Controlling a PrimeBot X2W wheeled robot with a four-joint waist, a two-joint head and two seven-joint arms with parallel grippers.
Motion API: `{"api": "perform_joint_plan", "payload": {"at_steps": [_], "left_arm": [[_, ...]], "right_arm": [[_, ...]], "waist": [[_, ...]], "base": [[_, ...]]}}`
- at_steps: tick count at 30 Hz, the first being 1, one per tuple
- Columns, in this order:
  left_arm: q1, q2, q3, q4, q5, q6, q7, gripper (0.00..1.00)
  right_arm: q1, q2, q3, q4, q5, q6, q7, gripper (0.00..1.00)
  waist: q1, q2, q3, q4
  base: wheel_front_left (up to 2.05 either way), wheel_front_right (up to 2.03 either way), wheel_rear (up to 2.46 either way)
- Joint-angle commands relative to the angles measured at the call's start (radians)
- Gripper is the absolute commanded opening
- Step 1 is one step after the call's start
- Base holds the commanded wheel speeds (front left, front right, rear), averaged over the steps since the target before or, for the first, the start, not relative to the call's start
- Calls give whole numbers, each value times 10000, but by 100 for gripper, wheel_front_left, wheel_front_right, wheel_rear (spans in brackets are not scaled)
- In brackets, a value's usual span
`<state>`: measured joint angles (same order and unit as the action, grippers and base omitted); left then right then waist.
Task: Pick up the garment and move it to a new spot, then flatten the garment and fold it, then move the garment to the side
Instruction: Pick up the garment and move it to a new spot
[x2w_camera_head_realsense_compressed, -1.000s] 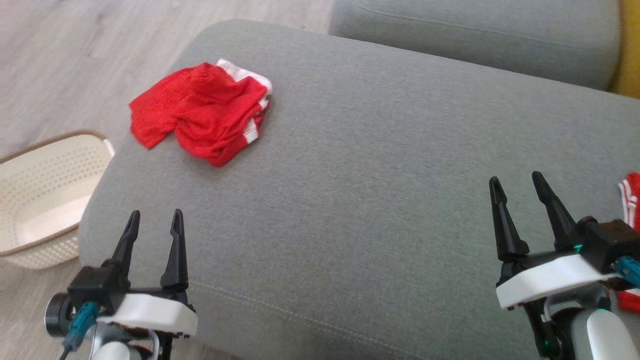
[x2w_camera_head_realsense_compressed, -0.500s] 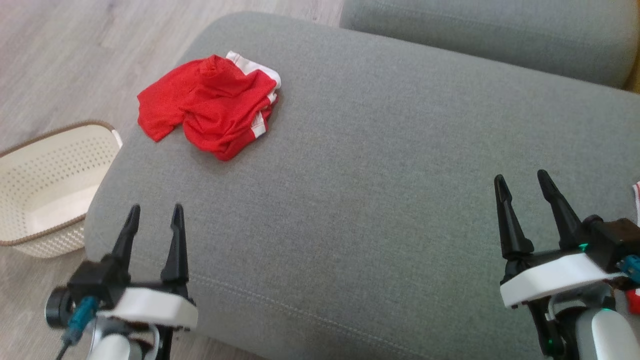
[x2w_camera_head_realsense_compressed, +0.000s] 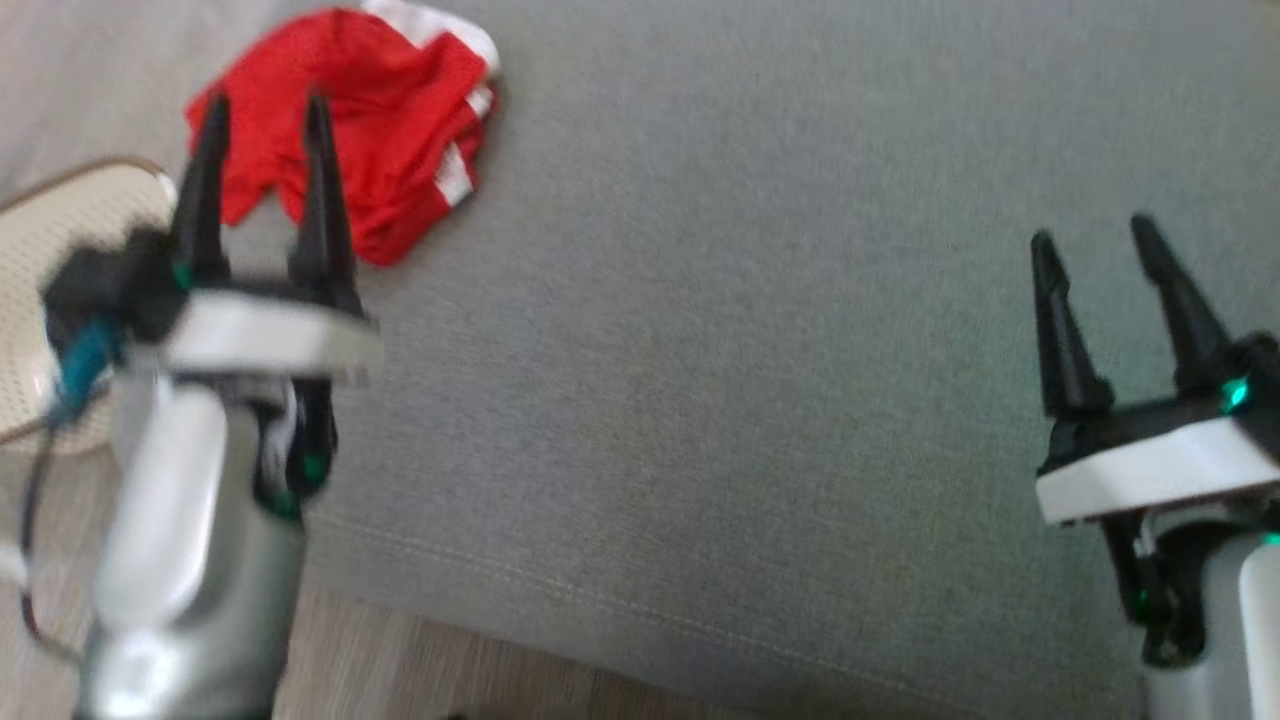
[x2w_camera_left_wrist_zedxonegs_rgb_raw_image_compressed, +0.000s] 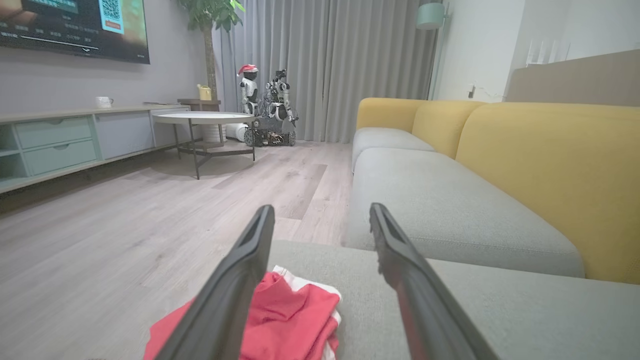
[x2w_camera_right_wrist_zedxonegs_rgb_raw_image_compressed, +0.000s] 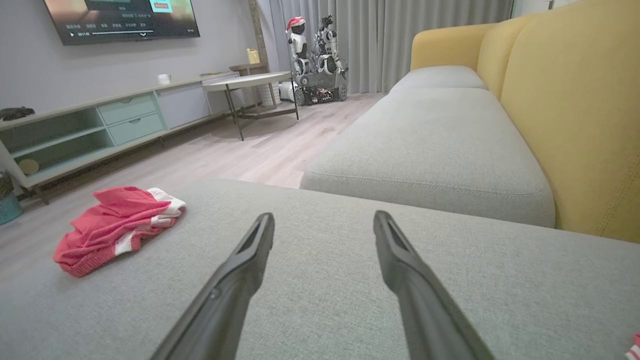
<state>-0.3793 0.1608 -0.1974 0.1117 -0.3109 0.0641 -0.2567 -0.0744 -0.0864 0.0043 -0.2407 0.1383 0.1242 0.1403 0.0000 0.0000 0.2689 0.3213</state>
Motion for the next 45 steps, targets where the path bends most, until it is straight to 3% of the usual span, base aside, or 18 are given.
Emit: {"api": "perform_joint_plan", "payload": {"at_steps": [1, 6, 8, 9, 15, 21, 22, 23, 24, 31, 34, 39, 45], "left_arm": [[-1166, 138, 525, 337, -83, -238, -49, 100], [-3186, 242, 532, 3100, -199, -911, -32, 100], [-4262, 396, 499, 4994, -313, -1248, 144, 100], [-4262, 396, 499, 4994, -313, -1248, 144, 100], [-5620, 651, 497, 8308, -724, -1659, 921, 100], [-6089, 767, 581, 10515, -1285, -1854, 2114, 100], [-6127, 773, 596, 10697, -1378, -1876, 2211, 96], [-6149, 790, 583, 10825, -1431, -1893, 2230, 29], [-6158, 814, 551, 10911, -1460, -1907, 2197, 0], [-6075, 1235, 278, 10559, -1299, -1940, 243, 0], [-5839, 1412, 339, 9971, -1187, -1925, -22, 0], [-4503, 1641, 977, 7344, -748, -1427, -46, 0], [-1926, 1518, 1716, 4163, -177, -992, -49, 0]], "right_arm": [[-497, -207, 252, -522, -74, 65, 90, 100], [-981, -377, 382, -671, -50, 65, 140, 100], [-1208, -393, 521, -646, -20, 65, 87, 100], [-1208, -393, 521, -646, -20, 65, 87, 100], [-1478, -333, 784, -441, 71, 65, -103, 100], [-1574, -272, 835, -192, 167, 65, -322, 100], [-1581, -264, 832, -157, 176, 65, -354, 100], [-1586, -253, 817, -122, 186, 65, -387, 100], [-1588, -241, 794, -93, 193, 65, -421, 100], [-1540, -198, 711, 76, 182, 65, -644, 100], [-1458, -170, 651, 203, 205, 65, -754, 100], [-1199, -50, 579, 494, 284, 65, -950, 100], [-747, 99, 616, 878, 416, 65, -1143, 100]], "waist": [[0, 0, 1020, -395], [0, 0, 1749, -777], [0, 0, 2040, -1048], [0, 0, 2040, -1048], [0, 0, 2325, -1538], [0, 0, 2302, -1852], [0, 0, 2282, -1887], [0, 0, 2253, -1916], [0, 0, 2222, -1939], [0, 0, 1743, -2036], [0, 0, 1372, -2058], [0, 0, 620, -2148], [0, 0, -301, -2393]], "base": [[0, 0, 0], [0, 0, 0], [0, 0, 0], [0, 0, 0], [0, 0, 0], [0, 0, 0], [0, 0, 0], [0, 0, 0], [0, 0, 0], [0, 0, 0], [0, 0, 0], [0, 0, 0], [0, 0, 0]]}}
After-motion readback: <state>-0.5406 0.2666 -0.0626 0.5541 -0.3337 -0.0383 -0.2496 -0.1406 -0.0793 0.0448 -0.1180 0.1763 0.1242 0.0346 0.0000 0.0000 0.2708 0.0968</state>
